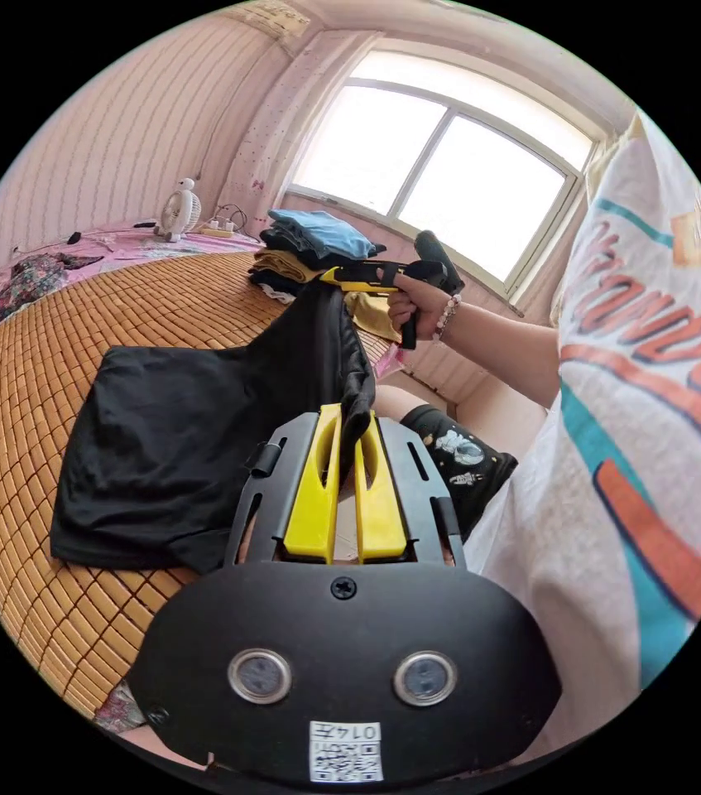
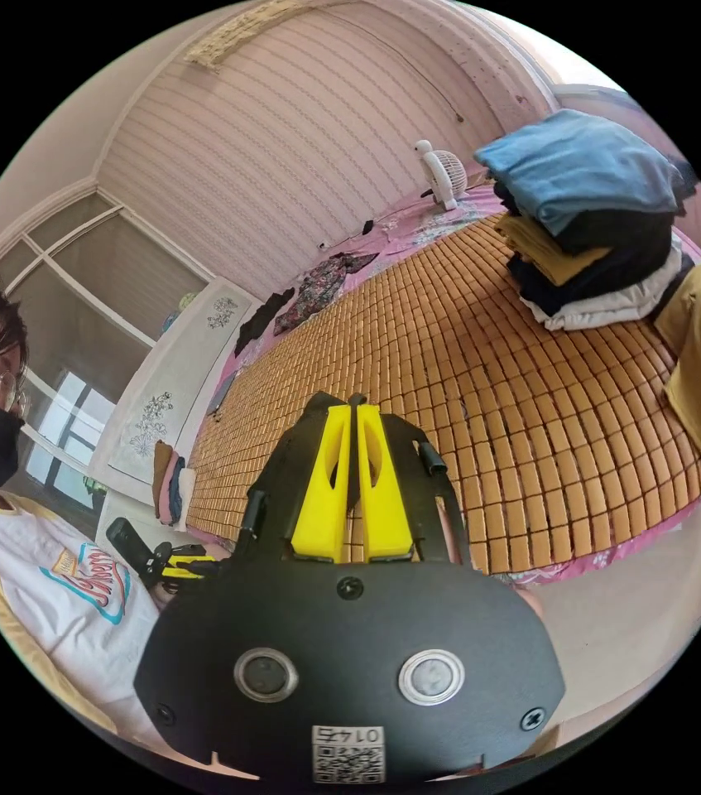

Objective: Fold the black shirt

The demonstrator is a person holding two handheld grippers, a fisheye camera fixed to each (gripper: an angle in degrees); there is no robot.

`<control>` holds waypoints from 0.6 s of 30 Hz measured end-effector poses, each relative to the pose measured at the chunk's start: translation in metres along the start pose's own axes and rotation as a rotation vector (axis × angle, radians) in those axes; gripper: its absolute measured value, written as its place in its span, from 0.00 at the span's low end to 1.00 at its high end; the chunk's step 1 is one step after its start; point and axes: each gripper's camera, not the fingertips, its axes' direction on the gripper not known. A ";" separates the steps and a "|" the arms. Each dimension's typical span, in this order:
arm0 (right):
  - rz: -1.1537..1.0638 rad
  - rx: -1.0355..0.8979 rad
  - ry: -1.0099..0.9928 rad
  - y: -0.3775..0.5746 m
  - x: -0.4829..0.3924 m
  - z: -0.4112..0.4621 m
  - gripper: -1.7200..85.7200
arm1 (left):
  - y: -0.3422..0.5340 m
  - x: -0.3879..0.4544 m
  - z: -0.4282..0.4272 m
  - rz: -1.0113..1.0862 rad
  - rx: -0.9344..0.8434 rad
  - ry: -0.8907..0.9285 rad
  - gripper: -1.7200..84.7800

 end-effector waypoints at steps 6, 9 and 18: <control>-0.161 -0.137 -0.061 -0.064 -0.090 0.138 0.06 | 0.005 -0.071 -0.069 -0.223 0.157 -0.200 0.02; -0.186 -0.243 -0.035 -0.070 -0.106 0.233 0.09 | 0.019 -0.112 -0.079 -0.345 0.093 -0.439 0.04; -0.499 -0.408 0.232 -0.024 -0.134 0.326 0.15 | 0.070 -0.163 -0.100 -0.678 0.039 -0.526 0.12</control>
